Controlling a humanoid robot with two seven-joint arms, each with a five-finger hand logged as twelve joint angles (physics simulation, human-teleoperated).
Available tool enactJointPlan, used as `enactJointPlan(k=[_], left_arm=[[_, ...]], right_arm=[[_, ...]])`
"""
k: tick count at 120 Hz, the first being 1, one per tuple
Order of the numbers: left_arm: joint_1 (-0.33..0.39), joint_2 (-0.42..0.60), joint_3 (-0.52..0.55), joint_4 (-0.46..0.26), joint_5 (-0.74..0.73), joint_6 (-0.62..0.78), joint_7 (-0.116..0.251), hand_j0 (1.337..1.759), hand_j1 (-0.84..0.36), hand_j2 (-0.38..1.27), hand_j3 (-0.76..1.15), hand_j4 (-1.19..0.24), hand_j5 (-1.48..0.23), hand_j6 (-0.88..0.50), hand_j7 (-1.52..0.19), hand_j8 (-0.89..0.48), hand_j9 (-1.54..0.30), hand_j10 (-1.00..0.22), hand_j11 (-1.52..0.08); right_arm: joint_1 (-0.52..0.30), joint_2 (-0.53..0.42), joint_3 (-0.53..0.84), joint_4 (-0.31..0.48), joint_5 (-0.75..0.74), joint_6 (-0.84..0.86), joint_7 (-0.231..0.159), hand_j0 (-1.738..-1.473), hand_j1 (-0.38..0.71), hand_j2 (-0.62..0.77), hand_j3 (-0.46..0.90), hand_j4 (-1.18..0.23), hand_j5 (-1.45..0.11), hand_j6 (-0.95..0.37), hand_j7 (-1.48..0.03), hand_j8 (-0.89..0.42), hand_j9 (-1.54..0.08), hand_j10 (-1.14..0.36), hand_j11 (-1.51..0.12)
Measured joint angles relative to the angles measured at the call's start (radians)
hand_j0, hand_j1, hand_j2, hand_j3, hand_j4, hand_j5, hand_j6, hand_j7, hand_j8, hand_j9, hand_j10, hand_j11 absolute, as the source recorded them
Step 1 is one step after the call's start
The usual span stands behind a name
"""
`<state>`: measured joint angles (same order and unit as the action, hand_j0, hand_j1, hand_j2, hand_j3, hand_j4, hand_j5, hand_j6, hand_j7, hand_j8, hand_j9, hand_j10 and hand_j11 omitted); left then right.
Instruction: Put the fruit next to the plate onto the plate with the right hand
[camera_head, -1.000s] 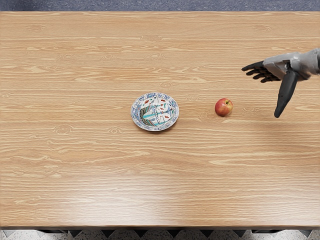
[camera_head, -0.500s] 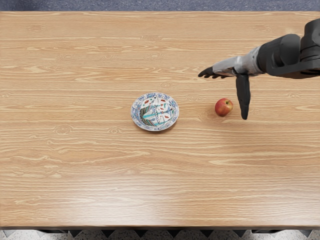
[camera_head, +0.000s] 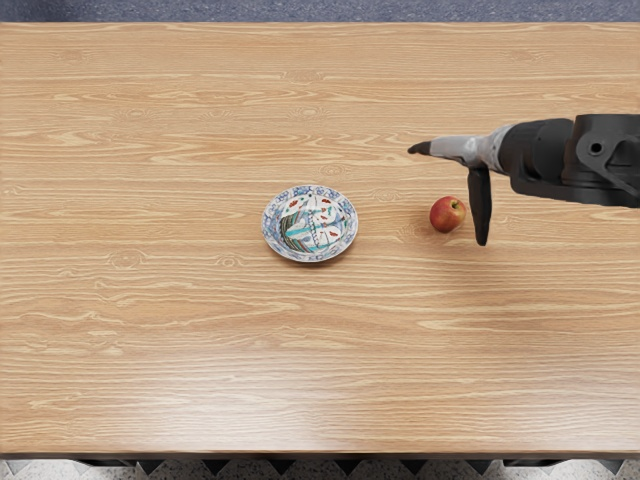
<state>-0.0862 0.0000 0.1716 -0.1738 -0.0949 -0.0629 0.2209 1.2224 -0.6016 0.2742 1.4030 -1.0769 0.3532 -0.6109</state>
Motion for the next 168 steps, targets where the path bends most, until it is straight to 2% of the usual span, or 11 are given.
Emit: enactJointPlan(k=[40, 79, 112, 168], left_arm=[[0.000, 0.000, 0.000, 0.000, 0.000, 0.000, 0.000, 1.658, 0.35, 0.00, 0.00, 0.00, 0.00, 0.00, 0.00, 0.00, 0.00, 0.00, 0.00], [0.000, 0.000, 0.000, 0.000, 0.000, 0.000, 0.000, 1.658, 0.35, 0.00, 0.00, 0.00, 0.00, 0.00, 0.00, 0.00, 0.00, 0.00, 0.00], [0.000, 0.000, 0.000, 0.000, 0.000, 0.000, 0.000, 1.658, 0.35, 0.00, 0.00, 0.00, 0.00, 0.00, 0.00, 0.00, 0.00, 0.00, 0.00], [0.000, 0.000, 0.000, 0.000, 0.000, 0.000, 0.000, 1.658, 0.35, 0.00, 0.00, 0.00, 0.00, 0.00, 0.00, 0.00, 0.00, 0.00, 0.00]], right_arm=[[-0.077, 0.056, 0.002, -0.038, -0.115, -0.118, 0.000, -1.658, -0.32, 0.00, 0.00, -0.03, -0.04, -0.03, -0.04, -0.03, -0.04, -0.03, -0.04], [-0.123, 0.110, -0.004, -0.111, -0.175, -0.185, 0.000, -1.658, -0.20, -0.02, 0.00, -0.13, -0.16, -0.13, -0.16, -0.13, -0.16, -0.13, -0.16], [-0.167, 0.127, -0.003, -0.116, -0.210, -0.242, 0.000, -1.658, -0.17, -0.03, 0.00, -0.15, -0.19, -0.15, -0.19, -0.15, -0.19, -0.15, -0.19], [-0.198, 0.126, -0.007, -0.113, -0.232, -0.279, 0.000, -1.658, 0.01, -0.06, 0.00, -0.31, -0.39, -0.31, -0.39, -0.31, -0.39, -0.31, -0.39]])
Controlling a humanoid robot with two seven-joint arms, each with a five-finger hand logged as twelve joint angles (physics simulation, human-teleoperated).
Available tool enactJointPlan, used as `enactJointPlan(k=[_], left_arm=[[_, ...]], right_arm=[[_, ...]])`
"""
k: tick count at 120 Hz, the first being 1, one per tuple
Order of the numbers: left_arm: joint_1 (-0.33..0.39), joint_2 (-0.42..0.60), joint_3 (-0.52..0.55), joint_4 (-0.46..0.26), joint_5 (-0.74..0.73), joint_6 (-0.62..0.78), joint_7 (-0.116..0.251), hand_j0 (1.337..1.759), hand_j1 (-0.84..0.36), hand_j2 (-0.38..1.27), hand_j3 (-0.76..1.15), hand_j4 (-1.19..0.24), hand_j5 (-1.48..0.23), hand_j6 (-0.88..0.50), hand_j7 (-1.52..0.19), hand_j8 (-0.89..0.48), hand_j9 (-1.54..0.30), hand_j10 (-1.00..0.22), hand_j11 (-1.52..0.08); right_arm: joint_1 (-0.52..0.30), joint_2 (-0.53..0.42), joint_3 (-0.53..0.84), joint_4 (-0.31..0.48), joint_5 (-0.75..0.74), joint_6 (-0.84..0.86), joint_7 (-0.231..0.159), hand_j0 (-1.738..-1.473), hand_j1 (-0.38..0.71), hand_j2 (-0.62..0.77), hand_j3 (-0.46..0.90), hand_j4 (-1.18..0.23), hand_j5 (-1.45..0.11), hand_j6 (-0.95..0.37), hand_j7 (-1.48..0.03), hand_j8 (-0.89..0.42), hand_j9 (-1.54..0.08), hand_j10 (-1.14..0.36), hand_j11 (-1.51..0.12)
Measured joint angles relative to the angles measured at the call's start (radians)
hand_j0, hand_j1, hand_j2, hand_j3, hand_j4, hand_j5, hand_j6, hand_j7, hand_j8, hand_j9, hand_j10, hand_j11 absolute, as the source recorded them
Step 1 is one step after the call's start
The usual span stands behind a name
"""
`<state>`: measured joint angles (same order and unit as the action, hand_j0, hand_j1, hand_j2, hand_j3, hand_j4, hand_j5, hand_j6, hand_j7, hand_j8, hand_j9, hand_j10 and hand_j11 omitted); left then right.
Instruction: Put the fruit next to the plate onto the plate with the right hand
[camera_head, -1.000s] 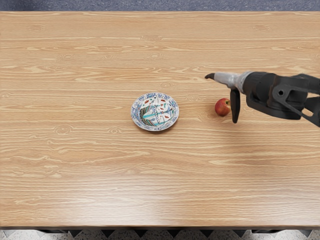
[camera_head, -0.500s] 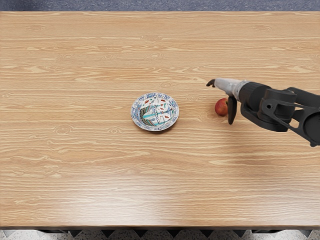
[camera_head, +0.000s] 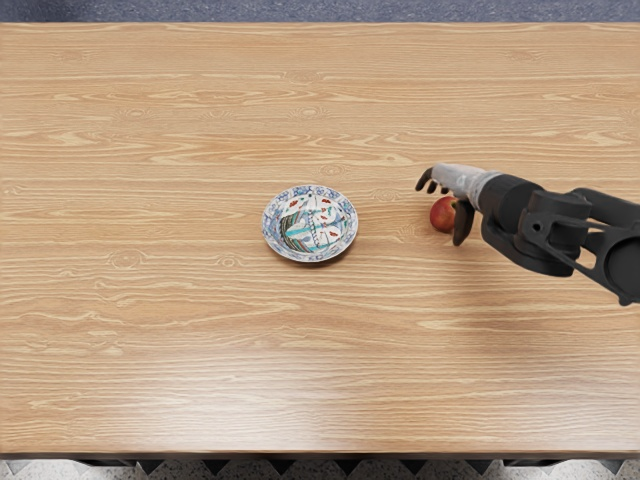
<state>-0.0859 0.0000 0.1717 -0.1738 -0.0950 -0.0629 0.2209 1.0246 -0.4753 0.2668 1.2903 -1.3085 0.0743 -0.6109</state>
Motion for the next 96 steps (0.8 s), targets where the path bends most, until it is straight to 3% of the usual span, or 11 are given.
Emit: enactJointPlan(k=[96], left_arm=[[0.000, 0.000, 0.000, 0.000, 0.000, 0.000, 0.000, 1.658, 0.35, 0.00, 0.00, 0.00, 0.00, 0.00, 0.00, 0.00, 0.00, 0.00, 0.00]], right_arm=[[-0.028, 0.061, -0.001, -0.083, -0.052, -0.048, 0.000, -1.658, 0.04, -0.06, 0.00, -0.33, -0.43, -0.33, -0.43, -0.33, -0.43, -0.33, -0.43]])
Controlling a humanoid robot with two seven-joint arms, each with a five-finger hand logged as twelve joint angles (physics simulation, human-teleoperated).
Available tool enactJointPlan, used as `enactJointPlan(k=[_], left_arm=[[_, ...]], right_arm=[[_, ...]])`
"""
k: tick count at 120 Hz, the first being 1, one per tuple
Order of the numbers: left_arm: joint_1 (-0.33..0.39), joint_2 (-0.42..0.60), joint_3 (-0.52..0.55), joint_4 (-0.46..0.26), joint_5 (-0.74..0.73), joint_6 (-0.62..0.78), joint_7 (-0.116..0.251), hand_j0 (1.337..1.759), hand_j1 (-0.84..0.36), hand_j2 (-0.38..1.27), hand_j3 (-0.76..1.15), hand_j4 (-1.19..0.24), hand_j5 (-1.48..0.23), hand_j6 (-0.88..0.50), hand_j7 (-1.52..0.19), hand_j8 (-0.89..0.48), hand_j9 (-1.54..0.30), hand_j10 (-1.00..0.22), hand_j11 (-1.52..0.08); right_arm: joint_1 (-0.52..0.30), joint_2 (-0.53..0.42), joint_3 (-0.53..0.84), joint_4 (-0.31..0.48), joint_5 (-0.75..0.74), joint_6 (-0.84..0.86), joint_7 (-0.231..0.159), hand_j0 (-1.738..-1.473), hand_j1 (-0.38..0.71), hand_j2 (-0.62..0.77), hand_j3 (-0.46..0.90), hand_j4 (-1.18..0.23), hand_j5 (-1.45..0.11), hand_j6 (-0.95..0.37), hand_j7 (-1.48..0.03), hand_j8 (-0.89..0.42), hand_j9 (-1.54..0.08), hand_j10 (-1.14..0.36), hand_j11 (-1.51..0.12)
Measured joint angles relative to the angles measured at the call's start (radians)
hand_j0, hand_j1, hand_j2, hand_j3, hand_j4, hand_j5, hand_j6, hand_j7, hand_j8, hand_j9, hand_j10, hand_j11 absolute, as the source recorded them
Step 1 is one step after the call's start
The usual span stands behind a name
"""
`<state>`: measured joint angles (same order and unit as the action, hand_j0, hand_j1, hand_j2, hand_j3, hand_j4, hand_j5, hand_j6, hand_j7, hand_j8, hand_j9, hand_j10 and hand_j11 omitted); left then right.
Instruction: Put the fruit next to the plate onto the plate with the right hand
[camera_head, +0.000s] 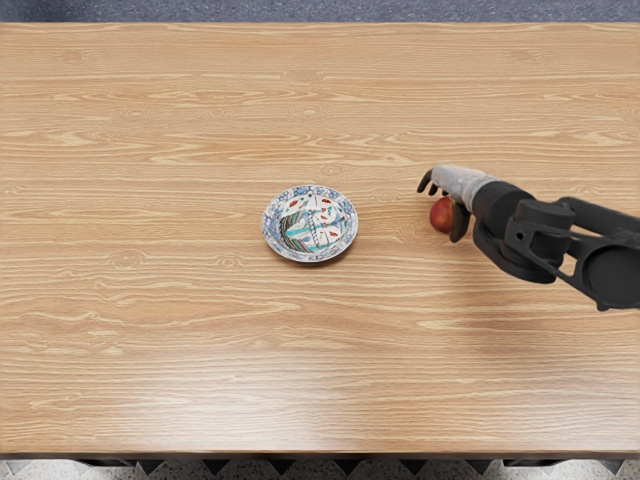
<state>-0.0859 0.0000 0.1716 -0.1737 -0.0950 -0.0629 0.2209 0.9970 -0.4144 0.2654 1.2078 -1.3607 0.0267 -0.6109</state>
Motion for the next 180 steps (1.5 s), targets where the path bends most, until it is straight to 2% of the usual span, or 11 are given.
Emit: enactJointPlan(k=[89, 105, 146, 159, 171, 180], left_arm=[[0.000, 0.000, 0.000, 0.000, 0.000, 0.000, 0.000, 1.658, 0.35, 0.00, 0.00, 0.00, 0.00, 0.00, 0.00, 0.00, 0.00, 0.00, 0.00], [0.000, 0.000, 0.000, 0.000, 0.000, 0.000, 0.000, 1.658, 0.35, 0.00, 0.00, 0.00, 0.00, 0.00, 0.00, 0.00, 0.00, 0.00, 0.00], [-0.001, 0.000, 0.000, 0.000, 0.000, 0.000, 0.000, 1.658, 0.35, 0.00, 0.00, 0.00, 0.00, 0.00, 0.00, 0.00, 0.00, 0.00, 0.00], [0.000, 0.000, 0.000, 0.000, 0.000, 0.000, 0.000, 1.658, 0.35, 0.00, 0.00, 0.00, 0.00, 0.00, 0.00, 0.00, 0.00, 0.00, 0.00], [0.000, 0.000, 0.000, 0.000, 0.000, 0.000, 0.000, 1.658, 0.35, 0.00, 0.00, 0.00, 0.00, 0.00, 0.00, 0.00, 0.00, 0.00, 0.00], [0.000, 0.000, 0.000, 0.000, 0.000, 0.000, 0.000, 1.658, 0.35, 0.00, 0.00, 0.00, 0.00, 0.00, 0.00, 0.00, 0.00, 0.00, 0.00]], right_arm=[[-0.015, -0.014, 0.001, 0.001, -0.001, -0.021, 0.000, -1.658, 0.16, -0.08, 0.00, -0.43, -0.55, -0.43, -0.55, -0.43, -0.55, -0.42, -0.55], [-0.015, -0.014, 0.001, -0.001, -0.001, -0.021, 0.000, -1.658, 0.20, -0.08, 0.00, -0.47, -0.61, -0.47, -0.61, -0.46, -0.61, -0.47, -0.61], [-0.016, -0.012, -0.002, -0.008, -0.001, -0.018, 0.000, -1.645, 0.22, -0.07, 0.00, -0.58, -0.82, -0.40, -0.79, -0.38, -0.83, -0.58, -0.83], [-0.017, -0.012, -0.002, -0.009, -0.003, -0.019, -0.001, -1.646, 0.23, 0.08, 0.00, -0.62, -0.87, -0.40, -0.86, -0.42, -0.88, -0.64, -0.89], [-0.019, -0.009, -0.002, -0.016, -0.006, -0.019, -0.001, -1.644, 0.23, 0.10, 0.00, -0.65, -0.91, -0.41, -0.91, -0.44, -0.93, -0.69, -0.93], [-0.021, -0.007, -0.001, -0.025, -0.007, -0.020, -0.001, -1.645, 0.24, 0.16, 0.00, -0.67, -0.93, -0.42, -0.94, -0.44, -0.96, -0.71, -0.96]])
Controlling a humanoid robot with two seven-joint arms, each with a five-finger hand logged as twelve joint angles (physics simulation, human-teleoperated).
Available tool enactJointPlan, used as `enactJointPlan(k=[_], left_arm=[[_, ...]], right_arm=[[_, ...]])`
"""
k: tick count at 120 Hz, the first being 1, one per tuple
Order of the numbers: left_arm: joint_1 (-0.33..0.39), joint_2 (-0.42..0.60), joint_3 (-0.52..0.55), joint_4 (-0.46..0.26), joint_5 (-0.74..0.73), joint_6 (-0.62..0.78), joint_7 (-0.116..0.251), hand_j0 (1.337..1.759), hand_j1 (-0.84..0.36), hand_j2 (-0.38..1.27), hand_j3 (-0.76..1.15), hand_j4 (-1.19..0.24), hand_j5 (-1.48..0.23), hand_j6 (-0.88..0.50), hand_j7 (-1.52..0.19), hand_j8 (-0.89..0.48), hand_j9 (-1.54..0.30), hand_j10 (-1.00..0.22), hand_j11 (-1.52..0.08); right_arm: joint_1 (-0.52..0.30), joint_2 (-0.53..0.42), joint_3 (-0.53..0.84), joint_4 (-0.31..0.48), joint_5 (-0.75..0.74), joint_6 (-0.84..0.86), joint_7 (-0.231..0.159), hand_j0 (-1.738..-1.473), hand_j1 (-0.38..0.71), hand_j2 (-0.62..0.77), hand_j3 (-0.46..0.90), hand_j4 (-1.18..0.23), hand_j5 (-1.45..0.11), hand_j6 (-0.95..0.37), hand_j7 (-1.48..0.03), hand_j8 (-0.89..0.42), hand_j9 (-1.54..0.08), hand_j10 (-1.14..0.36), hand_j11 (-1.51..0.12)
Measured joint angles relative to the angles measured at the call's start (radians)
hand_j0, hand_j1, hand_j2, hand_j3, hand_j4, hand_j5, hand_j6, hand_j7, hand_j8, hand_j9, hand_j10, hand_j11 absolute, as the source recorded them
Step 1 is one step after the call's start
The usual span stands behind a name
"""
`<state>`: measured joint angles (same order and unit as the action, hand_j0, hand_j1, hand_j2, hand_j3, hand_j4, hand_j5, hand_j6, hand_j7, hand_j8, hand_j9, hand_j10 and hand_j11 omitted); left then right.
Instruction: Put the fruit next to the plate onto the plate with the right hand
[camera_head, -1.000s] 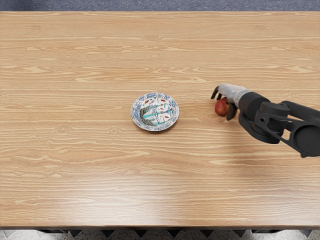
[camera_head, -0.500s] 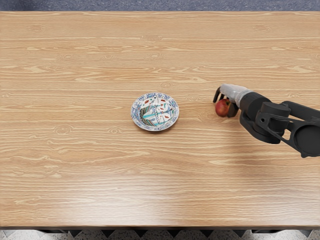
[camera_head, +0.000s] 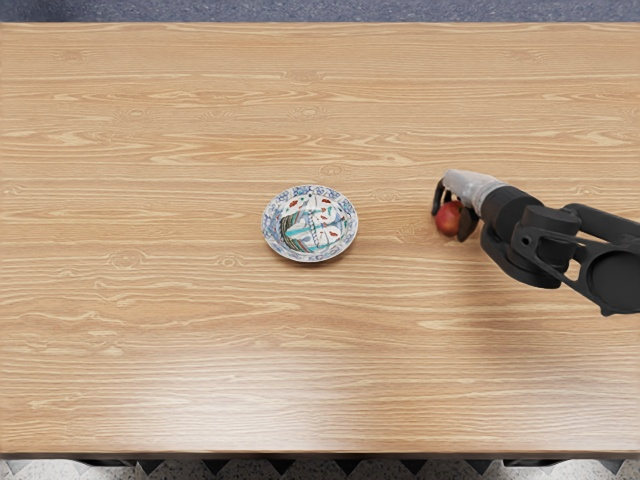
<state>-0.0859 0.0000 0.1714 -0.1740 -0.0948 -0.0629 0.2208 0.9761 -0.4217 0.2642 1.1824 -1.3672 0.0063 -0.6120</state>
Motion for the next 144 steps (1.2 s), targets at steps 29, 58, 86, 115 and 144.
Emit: enactJointPlan(k=[29, 58, 86, 115, 144], left_arm=[[0.000, 0.000, 0.000, 0.000, 0.000, 0.000, 0.000, 1.658, 0.35, 0.00, 0.00, 0.00, 0.00, 0.00, 0.00, 0.00, 0.00, 0.00, 0.00], [0.000, 0.000, 0.000, 0.000, 0.000, 0.000, 0.000, 1.658, 0.35, 0.00, 0.00, 0.00, 0.00, 0.00, 0.00, 0.00, 0.00, 0.00, 0.00], [-0.001, 0.000, 0.000, 0.000, 0.000, 0.000, 0.000, 1.658, 0.35, 0.00, 0.00, 0.00, 0.00, 0.00, 0.00, 0.00, 0.00, 0.00, 0.00], [0.000, 0.000, 0.000, 0.000, 0.000, 0.000, 0.000, 1.658, 0.35, 0.00, 0.00, 0.00, 0.00, 0.00, 0.00, 0.00, 0.00, 0.00, 0.00], [0.000, 0.000, 0.000, 0.000, 0.000, 0.000, 0.000, 1.658, 0.35, 0.00, 0.00, 0.00, 0.00, 0.00, 0.00, 0.00, 0.00, 0.00, 0.00]], right_arm=[[0.004, 0.002, 0.006, -0.014, 0.011, 0.004, 0.001, -1.649, 0.25, 0.20, 0.00, -0.64, -0.98, -0.39, -0.98, -0.42, -1.01, -0.73, -1.01], [0.016, 0.005, 0.021, 0.008, 0.018, 0.008, 0.002, -1.652, 0.25, 0.28, 0.00, -0.66, -0.99, -0.41, -0.99, -0.44, -1.02, -0.76, -1.02], [0.038, 0.031, 0.042, 0.052, 0.019, 0.006, 0.002, -1.651, 0.22, 0.24, 0.00, -0.68, -0.99, -0.44, -1.00, -0.46, -1.02, -0.77, -1.02], [0.085, 0.109, 0.044, 0.073, 0.019, 0.009, 0.001, -1.652, 0.20, 0.23, 0.00, -0.70, -1.01, -0.45, -1.00, -0.48, -1.03, -0.76, -1.03], [0.110, 0.173, 0.046, 0.083, 0.022, 0.011, 0.002, -1.654, 0.19, 0.21, 0.00, -0.70, -1.04, -0.45, -1.00, -0.46, -1.05, -0.74, -1.06]])
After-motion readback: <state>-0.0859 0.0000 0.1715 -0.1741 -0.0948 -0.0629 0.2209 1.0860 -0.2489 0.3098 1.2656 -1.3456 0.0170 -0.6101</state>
